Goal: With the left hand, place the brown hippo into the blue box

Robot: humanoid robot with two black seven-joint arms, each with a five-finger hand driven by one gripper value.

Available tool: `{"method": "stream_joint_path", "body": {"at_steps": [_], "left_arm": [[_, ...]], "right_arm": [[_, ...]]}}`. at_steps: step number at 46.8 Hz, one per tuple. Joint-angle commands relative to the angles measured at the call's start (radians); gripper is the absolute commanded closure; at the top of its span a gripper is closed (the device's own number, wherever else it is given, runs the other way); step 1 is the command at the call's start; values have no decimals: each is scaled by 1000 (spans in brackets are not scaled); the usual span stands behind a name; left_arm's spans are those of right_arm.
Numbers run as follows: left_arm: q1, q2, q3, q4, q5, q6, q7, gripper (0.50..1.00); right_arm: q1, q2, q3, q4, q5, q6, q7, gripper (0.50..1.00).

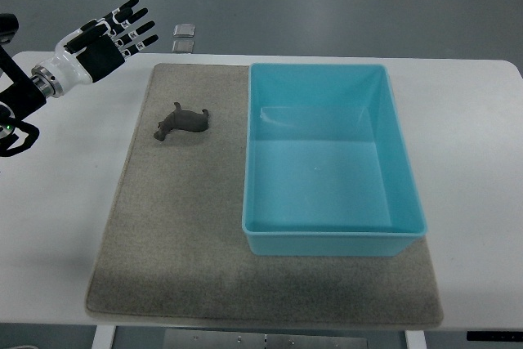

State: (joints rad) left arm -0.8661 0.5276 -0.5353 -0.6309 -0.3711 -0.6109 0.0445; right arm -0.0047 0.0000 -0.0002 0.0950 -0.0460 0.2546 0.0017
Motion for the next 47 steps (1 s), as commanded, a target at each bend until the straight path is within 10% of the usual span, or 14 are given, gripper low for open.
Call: {"method": "stream_joint_path", "body": {"at_steps": [1, 23, 47], "left_arm": [[-1, 0, 0, -1, 0, 0, 0, 500], [-10, 0, 0, -4, 0, 0, -6, 500], [-53, 12, 2, -1, 406, 0, -199, 501]], "right_arm": [[0, 0, 0, 0, 0, 0, 0, 564], [0, 0, 0, 0, 0, 0, 0, 564], [0, 0, 0, 0, 0, 0, 0, 564]]}}
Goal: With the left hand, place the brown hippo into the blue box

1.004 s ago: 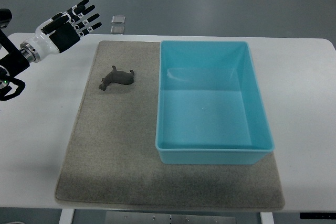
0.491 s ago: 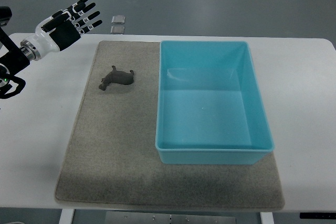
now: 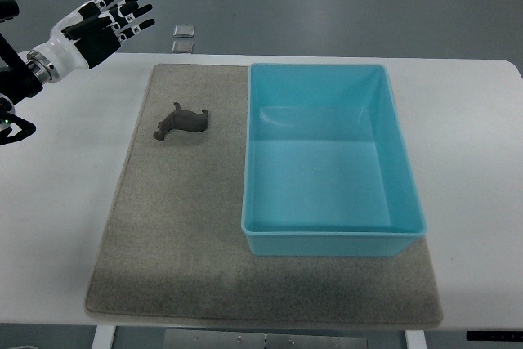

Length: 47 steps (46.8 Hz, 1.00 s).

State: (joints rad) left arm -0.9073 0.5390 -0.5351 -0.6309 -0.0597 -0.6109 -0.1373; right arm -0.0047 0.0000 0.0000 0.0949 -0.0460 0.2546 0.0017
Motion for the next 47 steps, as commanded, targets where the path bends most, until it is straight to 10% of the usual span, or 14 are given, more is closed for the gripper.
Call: {"method": "stream_joint_path", "body": {"at_steps": [1, 47], "left_arm": [[-15, 1, 1, -1, 127, 0, -21, 501], [-150, 58, 18, -151, 1185, 86, -39, 501]], "right_arm": [[0, 0, 0, 0, 0, 0, 0, 564], [0, 0, 0, 0, 0, 0, 0, 564]]}}
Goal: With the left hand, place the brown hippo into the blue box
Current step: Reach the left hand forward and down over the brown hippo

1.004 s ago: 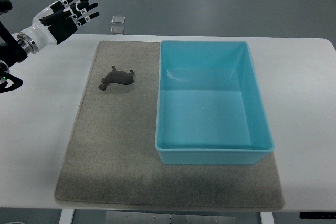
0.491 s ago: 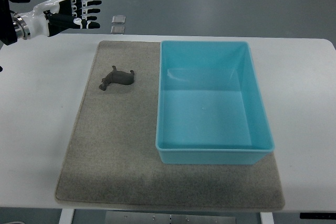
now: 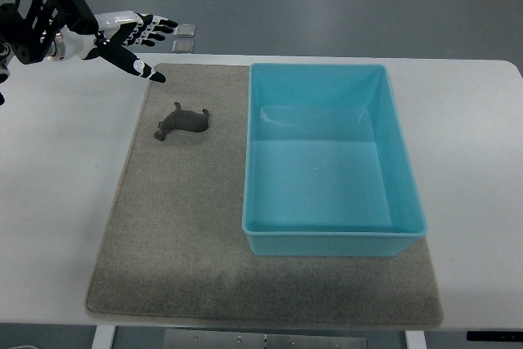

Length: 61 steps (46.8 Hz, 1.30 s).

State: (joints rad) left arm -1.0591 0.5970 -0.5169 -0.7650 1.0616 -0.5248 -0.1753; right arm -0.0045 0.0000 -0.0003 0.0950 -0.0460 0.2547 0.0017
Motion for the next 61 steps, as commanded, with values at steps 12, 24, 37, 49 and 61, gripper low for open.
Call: {"method": "stream_joint_path", "body": {"at_steps": [12, 24, 37, 49, 61], "left_arm": [[4, 7, 0, -97, 288, 0, 0, 504], [4, 18, 72, -165, 330, 3, 0, 504], [18, 4, 109, -169, 330, 77, 13, 504], [19, -2, 150, -169, 330, 126, 19, 512], [41, -49, 153, -168, 336, 187, 22, 512]], "right_arm": [[0, 0, 0, 0, 0, 0, 0, 564], [0, 0, 0, 0, 0, 0, 1, 564], [0, 0, 0, 0, 0, 0, 0, 564], [0, 0, 0, -1, 0, 0, 0, 564], [0, 0, 0, 0, 0, 0, 0, 564]]}}
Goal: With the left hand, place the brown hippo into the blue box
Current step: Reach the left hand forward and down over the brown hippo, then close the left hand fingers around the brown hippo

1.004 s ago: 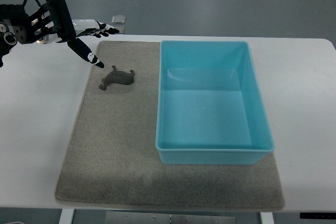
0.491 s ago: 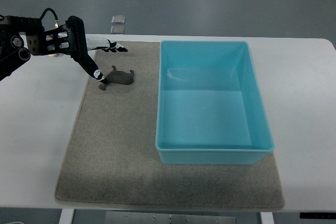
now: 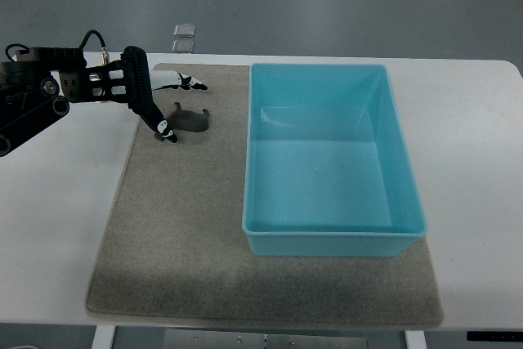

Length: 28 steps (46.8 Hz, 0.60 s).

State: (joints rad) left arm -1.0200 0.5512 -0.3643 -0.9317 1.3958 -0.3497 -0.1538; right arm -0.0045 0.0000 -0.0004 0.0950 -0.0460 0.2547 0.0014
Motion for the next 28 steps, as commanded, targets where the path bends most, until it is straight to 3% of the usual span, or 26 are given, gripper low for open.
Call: {"method": "stream_joint_path", "body": {"at_steps": [1, 14, 21, 28], "left_arm": [[1, -4, 2, -1, 2, 14, 0, 512], [0, -5, 22, 1, 2, 17, 0, 531], [-2, -5, 27, 1, 3, 17, 0, 653], [-3, -5, 33, 1, 3, 29, 0, 709]], "right_arm": [[0, 0, 0, 0, 0, 0, 0, 564], [0, 0, 0, 0, 0, 0, 0, 564], [0, 0, 0, 0, 0, 0, 0, 564], [0, 0, 0, 0, 0, 0, 0, 564]]}}
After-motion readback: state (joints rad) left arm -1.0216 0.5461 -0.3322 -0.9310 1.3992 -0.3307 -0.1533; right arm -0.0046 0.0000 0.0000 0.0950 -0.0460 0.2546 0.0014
